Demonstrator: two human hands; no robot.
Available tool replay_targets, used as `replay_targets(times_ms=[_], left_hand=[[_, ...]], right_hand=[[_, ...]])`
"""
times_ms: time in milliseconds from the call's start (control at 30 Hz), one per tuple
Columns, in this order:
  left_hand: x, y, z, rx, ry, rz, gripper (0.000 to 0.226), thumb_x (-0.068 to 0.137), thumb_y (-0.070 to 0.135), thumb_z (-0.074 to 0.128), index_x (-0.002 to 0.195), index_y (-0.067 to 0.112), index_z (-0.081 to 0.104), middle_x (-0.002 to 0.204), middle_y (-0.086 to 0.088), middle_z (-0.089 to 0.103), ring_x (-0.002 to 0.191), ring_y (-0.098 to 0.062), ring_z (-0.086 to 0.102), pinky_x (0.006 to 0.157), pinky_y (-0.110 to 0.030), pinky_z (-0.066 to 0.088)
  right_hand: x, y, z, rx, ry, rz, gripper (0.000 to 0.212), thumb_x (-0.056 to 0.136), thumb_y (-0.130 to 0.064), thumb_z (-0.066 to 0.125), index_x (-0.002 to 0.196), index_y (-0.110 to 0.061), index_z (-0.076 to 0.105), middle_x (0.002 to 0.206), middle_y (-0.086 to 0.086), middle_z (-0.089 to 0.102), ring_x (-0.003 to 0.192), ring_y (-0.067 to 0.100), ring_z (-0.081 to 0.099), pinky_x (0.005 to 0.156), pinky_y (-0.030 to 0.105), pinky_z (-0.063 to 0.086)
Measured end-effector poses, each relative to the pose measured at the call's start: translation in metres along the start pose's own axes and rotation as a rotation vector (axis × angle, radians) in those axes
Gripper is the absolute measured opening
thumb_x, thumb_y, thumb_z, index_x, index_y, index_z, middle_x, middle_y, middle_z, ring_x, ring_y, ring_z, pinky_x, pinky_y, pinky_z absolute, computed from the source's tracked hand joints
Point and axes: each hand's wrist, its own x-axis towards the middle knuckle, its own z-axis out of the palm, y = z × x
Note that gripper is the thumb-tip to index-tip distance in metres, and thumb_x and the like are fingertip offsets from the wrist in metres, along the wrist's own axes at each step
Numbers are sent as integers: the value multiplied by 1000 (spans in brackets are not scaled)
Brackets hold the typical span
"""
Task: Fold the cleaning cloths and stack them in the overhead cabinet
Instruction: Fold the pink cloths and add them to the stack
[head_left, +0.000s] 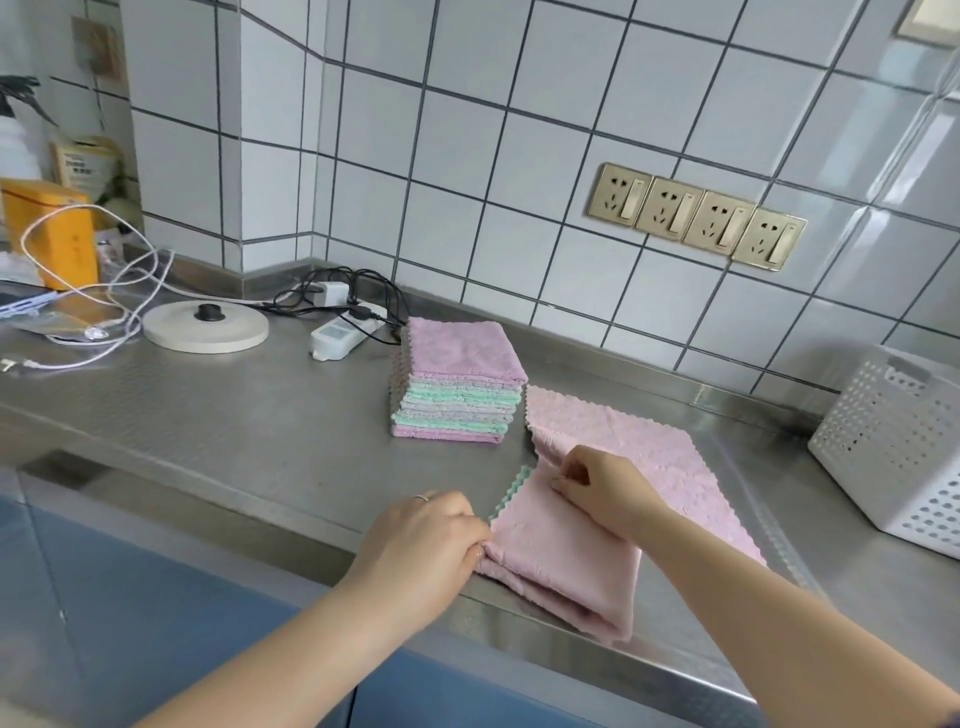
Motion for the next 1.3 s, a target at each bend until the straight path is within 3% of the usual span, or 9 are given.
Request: replay_targets(times_ms=[200,433,667,833,1000,1100,1167,1233,1300], left_hand=[[-5,-2,10,27,-21,173,42,58,10,69,92,35,69,96,10,65,76,-11,65,64,-24,50],[-8,-2,15,-13,-18,200,43,57,10,64,92,34,72,93,15,67,64,-7,65,61,-18,46],[-10,0,13,38,3,228,31,59,14,61,82,30,74,89,14,68,64,-4,63,61,-17,45],[-12,0,13,52,10,201,28,67,12,51,77,26,74,85,13,67,60,-9,61,59,-16,47],[-12,-1,10,21,-18,156,41,69,14,36,77,25,75,79,11,67,65,-11,63,57,-19,52],[-8,3,7,52,-51,150,30,71,19,41,78,27,70,77,12,62,78,-14,59,65,-27,51],[-3,12,6,55,-23,168,26,72,27,45,85,27,67,85,12,62,90,-13,58,81,-29,50],[5,28,8,40,-38,216,32,71,33,45,93,23,65,98,8,63,103,-14,58,96,-28,45],[15,47,13,-32,-122,239,44,72,32,41,107,16,62,113,1,63,114,-18,55,101,-23,34]], right_hand=[[-6,2,9,-34,172,-242,10,87,-25,61,89,-20,69,89,-8,59,84,13,56,73,22,42],[-6,7,12,67,140,-164,10,95,-18,46,102,-17,53,85,-6,61,78,19,54,67,28,36],[10,3,13,-102,112,-160,15,98,-28,34,108,-17,40,88,15,68,81,35,58,68,38,44],[15,0,19,-145,96,-159,18,97,-33,39,107,-20,45,95,8,69,87,33,60,72,38,48],[13,-2,24,-157,101,-178,20,94,-37,45,105,-22,53,96,-2,68,91,27,62,75,35,49],[14,-2,24,-155,88,-166,19,93,-37,46,104,-23,54,100,-1,69,93,26,61,76,35,49],[14,-4,23,-154,69,-144,19,93,-38,46,103,-24,55,99,1,69,93,27,61,75,35,49],[15,-6,22,-138,39,-129,19,92,-36,47,103,-24,56,99,3,69,93,27,61,75,33,48],[13,-6,13,-74,-11,-94,20,92,-32,50,108,-22,58,98,1,68,93,24,60,72,29,45]])
